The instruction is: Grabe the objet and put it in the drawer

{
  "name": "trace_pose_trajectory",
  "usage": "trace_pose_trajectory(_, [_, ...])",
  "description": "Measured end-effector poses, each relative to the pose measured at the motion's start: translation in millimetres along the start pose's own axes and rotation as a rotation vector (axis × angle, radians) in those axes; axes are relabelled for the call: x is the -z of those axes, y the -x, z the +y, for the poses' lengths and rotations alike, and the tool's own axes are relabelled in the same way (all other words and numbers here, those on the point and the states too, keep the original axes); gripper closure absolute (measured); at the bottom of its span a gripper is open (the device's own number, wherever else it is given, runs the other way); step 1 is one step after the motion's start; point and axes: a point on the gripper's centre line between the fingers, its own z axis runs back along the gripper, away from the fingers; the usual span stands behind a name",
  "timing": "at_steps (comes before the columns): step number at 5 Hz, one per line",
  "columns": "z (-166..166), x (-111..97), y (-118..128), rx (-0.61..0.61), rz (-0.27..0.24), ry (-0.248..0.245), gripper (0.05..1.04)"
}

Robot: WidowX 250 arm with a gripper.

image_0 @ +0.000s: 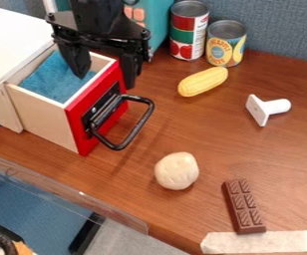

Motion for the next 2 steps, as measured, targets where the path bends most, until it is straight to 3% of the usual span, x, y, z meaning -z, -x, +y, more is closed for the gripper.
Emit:
trace_pose_trajectory(1, [-0.4, 4.8, 2.2, 0.004, 0.02, 0.0, 0.084])
trace_pose_trajectory(2, [0.1, 26.5, -14.7, 0.13, 0.053, -0.017, 0.084])
